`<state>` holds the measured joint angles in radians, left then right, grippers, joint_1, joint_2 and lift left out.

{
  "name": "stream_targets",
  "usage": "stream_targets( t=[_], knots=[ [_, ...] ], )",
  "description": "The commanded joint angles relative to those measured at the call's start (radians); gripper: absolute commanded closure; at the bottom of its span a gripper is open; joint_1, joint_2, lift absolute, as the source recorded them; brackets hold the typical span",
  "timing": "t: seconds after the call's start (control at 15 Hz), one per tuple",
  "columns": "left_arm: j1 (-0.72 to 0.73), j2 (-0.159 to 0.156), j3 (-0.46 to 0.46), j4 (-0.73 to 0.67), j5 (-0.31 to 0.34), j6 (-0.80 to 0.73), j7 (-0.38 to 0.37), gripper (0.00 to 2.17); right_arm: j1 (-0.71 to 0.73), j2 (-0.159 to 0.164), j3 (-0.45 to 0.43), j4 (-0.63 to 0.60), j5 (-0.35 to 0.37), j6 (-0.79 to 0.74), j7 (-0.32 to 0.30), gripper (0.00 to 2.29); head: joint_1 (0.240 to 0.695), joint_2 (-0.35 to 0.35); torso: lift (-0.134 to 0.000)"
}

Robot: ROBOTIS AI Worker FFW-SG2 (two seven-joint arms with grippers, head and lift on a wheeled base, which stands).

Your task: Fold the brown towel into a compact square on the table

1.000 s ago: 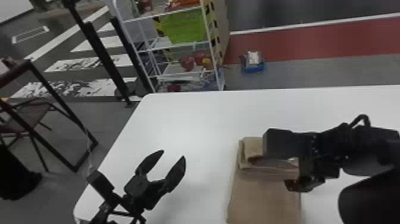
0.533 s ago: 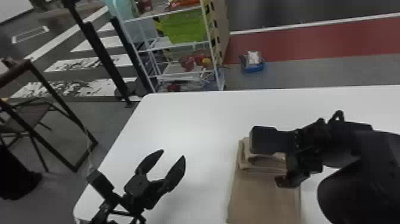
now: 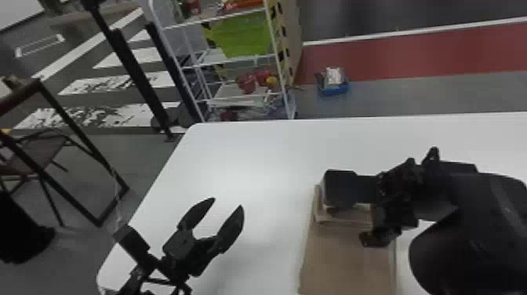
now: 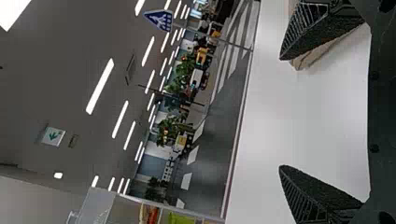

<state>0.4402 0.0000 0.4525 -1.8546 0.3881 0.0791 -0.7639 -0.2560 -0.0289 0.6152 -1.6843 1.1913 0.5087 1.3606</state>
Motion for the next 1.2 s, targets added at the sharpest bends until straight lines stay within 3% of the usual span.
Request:
stream_targets(
  t=[0.0, 0.73, 0.87, 1.13],
  knots=[
    [0.000, -0.003, 0.000, 0.002, 0.000, 0.000, 0.000, 0.05, 0.000, 0.006, 0.000, 0.009, 0.005, 0.000, 0.006, 0.41, 0.695, 0.350, -0.134],
    [0.003, -0.003, 0.005, 0.002, 0.005, -0.003, -0.006, 0.05, -0.002, 0.030, -0.022, 0.021, 0.005, 0.021, 0.006, 0.74, 0.695, 0.350, -0.134],
    [0.003, -0.003, 0.005, 0.002, 0.005, -0.003, -0.009, 0.05, -0.002, 0.030, -0.026, 0.021, 0.002, 0.021, 0.006, 1.23, 0.695, 0.350, -0.134],
    [0.003, -0.003, 0.005, -0.005, 0.005, 0.000, -0.014, 0.05, -0.002, 0.030, -0.054, 0.009, -0.009, 0.034, 0.006, 1.29, 0.695, 0.350, -0.134]
  ],
)
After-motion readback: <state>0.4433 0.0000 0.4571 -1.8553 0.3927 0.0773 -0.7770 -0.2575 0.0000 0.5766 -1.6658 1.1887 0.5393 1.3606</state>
